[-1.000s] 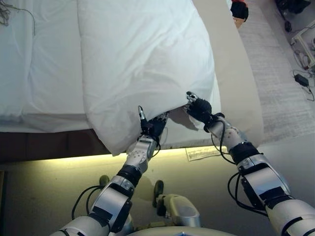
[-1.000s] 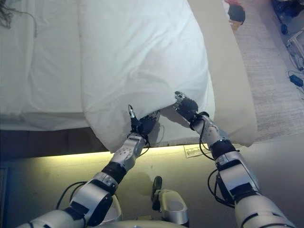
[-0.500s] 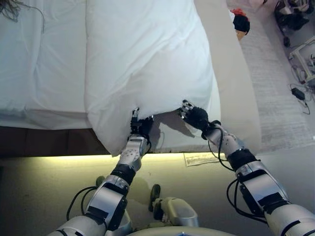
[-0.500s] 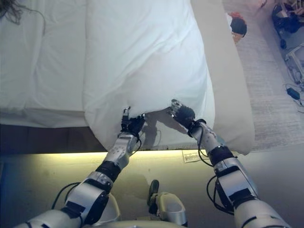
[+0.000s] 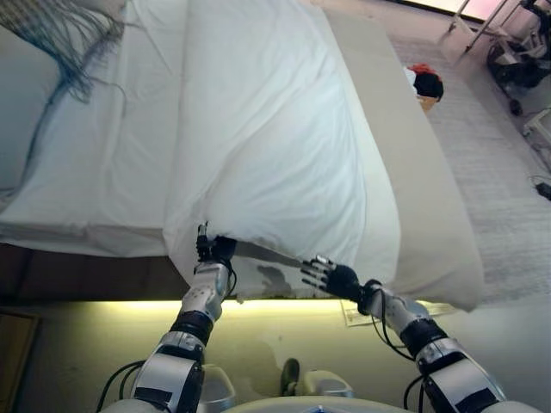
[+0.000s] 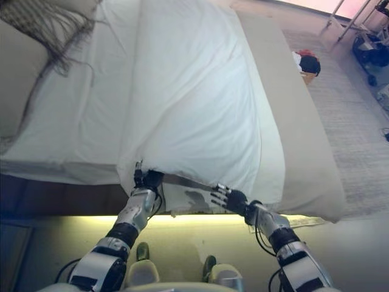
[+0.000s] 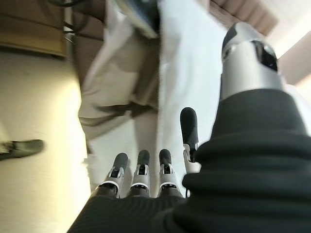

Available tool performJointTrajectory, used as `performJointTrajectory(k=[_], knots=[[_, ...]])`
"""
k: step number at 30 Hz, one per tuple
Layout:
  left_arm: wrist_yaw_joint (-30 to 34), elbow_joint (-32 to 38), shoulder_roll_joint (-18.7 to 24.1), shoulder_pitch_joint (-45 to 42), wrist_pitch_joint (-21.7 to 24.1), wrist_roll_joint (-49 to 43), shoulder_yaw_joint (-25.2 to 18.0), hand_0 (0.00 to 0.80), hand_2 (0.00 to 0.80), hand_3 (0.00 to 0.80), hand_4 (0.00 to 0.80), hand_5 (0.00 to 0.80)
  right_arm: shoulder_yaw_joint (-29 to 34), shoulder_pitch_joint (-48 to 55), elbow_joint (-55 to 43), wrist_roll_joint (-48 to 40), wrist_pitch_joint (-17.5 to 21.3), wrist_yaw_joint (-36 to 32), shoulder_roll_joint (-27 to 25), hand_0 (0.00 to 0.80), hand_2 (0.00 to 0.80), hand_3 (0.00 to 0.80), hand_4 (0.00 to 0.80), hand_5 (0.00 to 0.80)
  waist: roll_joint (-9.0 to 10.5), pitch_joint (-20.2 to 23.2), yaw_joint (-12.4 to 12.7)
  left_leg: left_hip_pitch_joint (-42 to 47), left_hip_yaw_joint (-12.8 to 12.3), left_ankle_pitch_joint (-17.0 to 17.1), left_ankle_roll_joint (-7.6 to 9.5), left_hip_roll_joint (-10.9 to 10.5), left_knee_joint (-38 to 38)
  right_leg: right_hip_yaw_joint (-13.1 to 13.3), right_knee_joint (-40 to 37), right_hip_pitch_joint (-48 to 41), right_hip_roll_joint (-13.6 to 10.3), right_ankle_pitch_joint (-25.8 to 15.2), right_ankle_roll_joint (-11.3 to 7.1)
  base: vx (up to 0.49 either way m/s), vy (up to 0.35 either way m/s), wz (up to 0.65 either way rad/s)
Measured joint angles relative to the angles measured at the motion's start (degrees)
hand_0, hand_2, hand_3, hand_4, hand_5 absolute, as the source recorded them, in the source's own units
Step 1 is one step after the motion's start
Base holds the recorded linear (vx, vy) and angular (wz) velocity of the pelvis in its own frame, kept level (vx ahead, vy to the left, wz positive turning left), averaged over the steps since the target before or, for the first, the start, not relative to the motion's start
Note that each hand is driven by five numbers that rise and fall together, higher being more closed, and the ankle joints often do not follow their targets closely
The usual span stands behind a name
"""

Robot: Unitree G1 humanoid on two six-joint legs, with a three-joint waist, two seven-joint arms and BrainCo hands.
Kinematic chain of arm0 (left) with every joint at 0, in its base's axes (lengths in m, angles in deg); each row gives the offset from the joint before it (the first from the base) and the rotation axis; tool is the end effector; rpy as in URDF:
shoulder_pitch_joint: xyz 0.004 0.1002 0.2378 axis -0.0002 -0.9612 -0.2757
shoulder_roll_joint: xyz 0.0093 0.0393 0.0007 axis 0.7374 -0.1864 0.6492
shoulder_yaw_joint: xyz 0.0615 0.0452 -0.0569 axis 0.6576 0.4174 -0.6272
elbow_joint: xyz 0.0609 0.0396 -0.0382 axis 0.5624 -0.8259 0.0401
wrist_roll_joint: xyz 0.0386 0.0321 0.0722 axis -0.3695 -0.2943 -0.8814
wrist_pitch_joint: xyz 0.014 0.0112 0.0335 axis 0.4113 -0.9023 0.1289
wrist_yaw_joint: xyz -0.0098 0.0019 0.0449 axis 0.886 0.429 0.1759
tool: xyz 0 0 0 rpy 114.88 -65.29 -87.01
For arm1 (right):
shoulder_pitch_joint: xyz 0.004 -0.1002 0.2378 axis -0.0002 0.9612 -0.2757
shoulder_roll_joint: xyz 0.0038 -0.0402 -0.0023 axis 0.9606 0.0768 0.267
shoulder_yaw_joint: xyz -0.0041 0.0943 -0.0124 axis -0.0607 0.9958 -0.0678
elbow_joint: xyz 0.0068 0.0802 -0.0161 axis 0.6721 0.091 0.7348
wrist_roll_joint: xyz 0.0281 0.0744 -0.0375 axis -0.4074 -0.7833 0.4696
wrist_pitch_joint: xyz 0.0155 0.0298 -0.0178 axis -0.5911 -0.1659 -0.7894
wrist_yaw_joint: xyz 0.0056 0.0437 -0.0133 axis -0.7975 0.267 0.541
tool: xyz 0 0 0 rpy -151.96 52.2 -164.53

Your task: Make the bed neatly

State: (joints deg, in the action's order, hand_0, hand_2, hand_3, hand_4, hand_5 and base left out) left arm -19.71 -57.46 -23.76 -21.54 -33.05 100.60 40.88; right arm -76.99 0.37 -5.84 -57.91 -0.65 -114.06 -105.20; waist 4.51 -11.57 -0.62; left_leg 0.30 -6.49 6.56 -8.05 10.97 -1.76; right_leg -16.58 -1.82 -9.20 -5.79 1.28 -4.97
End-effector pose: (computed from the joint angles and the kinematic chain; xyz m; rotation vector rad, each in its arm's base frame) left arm 0.2340 0.1534 -0.0082 -1.7380 0.1785 0.3000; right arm 0.1956 -0.1877 -0.0338 0.5967 0.8775 0.3838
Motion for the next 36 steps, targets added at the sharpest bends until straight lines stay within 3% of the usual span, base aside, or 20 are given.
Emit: performJointTrajectory(k=[9, 17, 23, 32, 36], knots=[[1.24, -0.09, 0.51, -4.91, -2.18, -3.39, -3.69, 0.8, 0.8, 0.8, 0.8, 0.8, 0.21, 2.52, 5.2, 4.17, -0.29, -1.67, 0.26, 0.0, 0.0, 0.0, 0.0, 0.0, -3.29, 4.05, 0.06, 3.4, 0.53, 0.82, 0.07, -1.2, -3.12, -1.31, -2.66, -3.62, -0.37, -0.14, -0.74, 0.003, 0.08, 0.06], [0.84, -8.33, 4.31, -7.9, -7.25, -21.06, -6.32, 0.8, 0.8, 0.8, 0.8, 0.8, 3.01, 2.52, 6.97, 4.02, 2.06, -1.5, -0.28, 0.0, 0.0, 0.0, 0.0, 0.0, -5.5, 6.56, 0.13, 4.07, 1.34, 0.78, 0.03, -1.38, -3.25, -1.82, -3.14, -4.77, -0.27, -0.01, -0.93, -0.003, 0.008, 0.02], [0.97, -16.18, 7.36, -9.95, -10.27, -27.66, -13.04, 0.8, 0.8, 0.8, 0.8, 0.8, 4.96, 2.53, 9.86, 3.93, 3.07, -1.48, -0.57, 0.0, 0.0, 0.0, 0.0, 0.0, -6.51, 7.98, 0.2, 4.07, 2.03, 0.75, -0.01, -1.3, -3.26, -2.0, -3.2, -4.81, -0.26, 0.01, -0.95, -0.002, 0.005, 0.0], [3.17, -19.78, 8.27, -10.66, -12.59, -27.65, -23.52, 0.8, 0.8, 0.8, 0.8, 0.8, 7.8, 3.36, 13.22, 3.95, 4.22, -1.3, -2.08, 0.0, 0.0, 0.0, 0.0, 0.0, -7.97, 8.71, 1.66, 3.77, 3.66, 0.73, -0.02, -1.76, -3.24, -2.68, -3.43, -4.85, -0.5, 0.27, -1.2, -0.015, 0.052, 0.02], [3.52, -19.62, 8.34, -10.52, -13.79, -27.65, -25.64, 0.8, 0.8, 0.8, 0.8, 0.8, 9.48, 3.4, 15.15, 3.95, 4.6, -0.93, -3.47, 0.0, 0.0, 0.0, 0.0, 0.0, -8.05, 8.71, 3.28, 3.66, 3.79, 0.73, -0.03, -1.96, -3.23, -2.88, -3.45, -4.81, -0.63, 0.37, -1.26, 0.0, 0.048, 0.01]])
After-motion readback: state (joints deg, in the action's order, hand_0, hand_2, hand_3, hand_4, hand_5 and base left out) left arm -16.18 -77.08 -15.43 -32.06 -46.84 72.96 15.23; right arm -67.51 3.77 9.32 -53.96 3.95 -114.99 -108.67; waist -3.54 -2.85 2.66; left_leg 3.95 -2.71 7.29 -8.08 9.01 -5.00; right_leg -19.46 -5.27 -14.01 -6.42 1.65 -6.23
